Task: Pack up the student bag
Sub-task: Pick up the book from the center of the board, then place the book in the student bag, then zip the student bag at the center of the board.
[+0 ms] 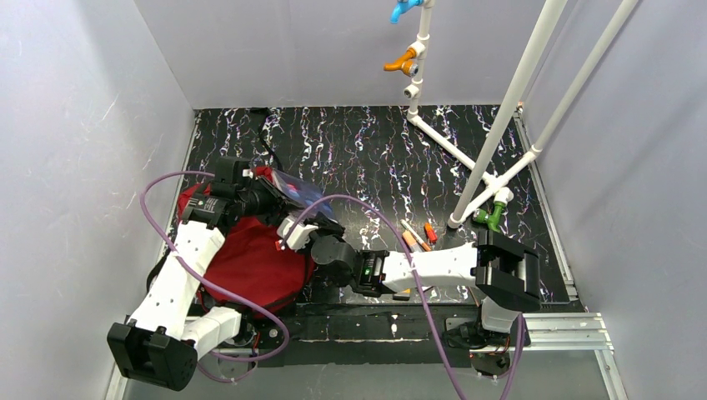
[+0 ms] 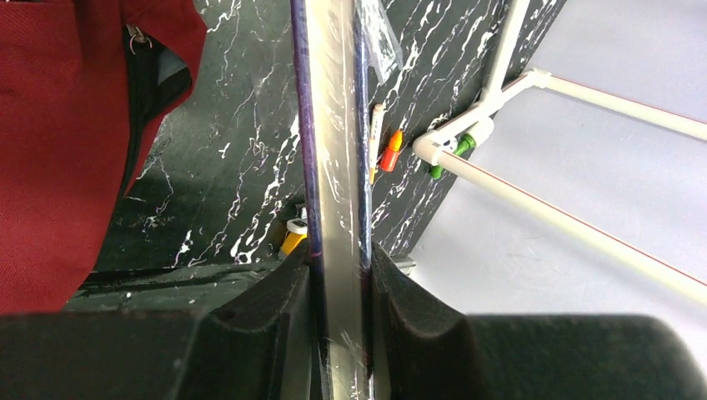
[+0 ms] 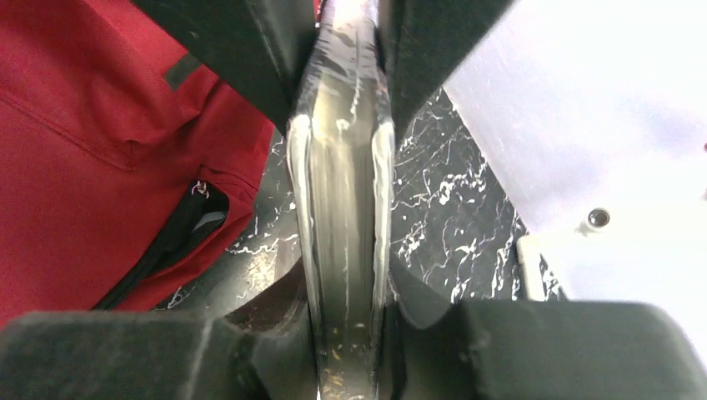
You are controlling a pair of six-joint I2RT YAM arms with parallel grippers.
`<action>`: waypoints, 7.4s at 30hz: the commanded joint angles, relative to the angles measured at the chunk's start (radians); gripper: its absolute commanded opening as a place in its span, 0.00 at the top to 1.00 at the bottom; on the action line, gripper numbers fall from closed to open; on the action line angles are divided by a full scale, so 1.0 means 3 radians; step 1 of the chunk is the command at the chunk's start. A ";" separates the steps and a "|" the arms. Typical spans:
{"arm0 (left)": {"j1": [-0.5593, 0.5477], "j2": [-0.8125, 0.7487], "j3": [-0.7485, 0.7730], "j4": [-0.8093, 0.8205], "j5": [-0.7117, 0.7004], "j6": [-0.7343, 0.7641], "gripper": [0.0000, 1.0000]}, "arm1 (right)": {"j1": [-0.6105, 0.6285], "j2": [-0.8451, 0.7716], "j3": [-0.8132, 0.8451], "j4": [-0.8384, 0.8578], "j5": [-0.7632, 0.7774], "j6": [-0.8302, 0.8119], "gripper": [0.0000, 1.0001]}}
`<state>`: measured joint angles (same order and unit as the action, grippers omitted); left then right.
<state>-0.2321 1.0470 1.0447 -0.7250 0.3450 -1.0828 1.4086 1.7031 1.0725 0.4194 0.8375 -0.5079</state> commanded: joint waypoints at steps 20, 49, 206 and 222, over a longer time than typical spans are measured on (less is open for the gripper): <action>-0.0230 -0.0006 0.0089 -0.1252 -0.0157 0.2230 0.28 | -0.1899 -0.1379 -0.0340 -0.1376 -0.2009 0.2344 0.99; -0.2362 0.1941 0.0281 -0.1652 -0.2402 0.1561 0.86 | -0.2425 -0.1724 -0.0401 -0.1348 -0.2879 0.2699 0.99; -0.0248 0.0246 0.0187 0.0596 0.0802 0.2177 1.00 | -0.1609 0.0538 0.0169 0.0205 -0.3923 0.4177 0.65; -0.0249 0.0443 -0.0058 0.0904 0.0784 0.1876 1.00 | -0.1916 -0.0323 -0.0687 -0.0878 -0.3564 0.3566 0.46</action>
<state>-0.3096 1.1564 1.0637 -0.5022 0.5575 -0.4835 0.8616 1.7576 0.9253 0.3157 -0.3000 0.6971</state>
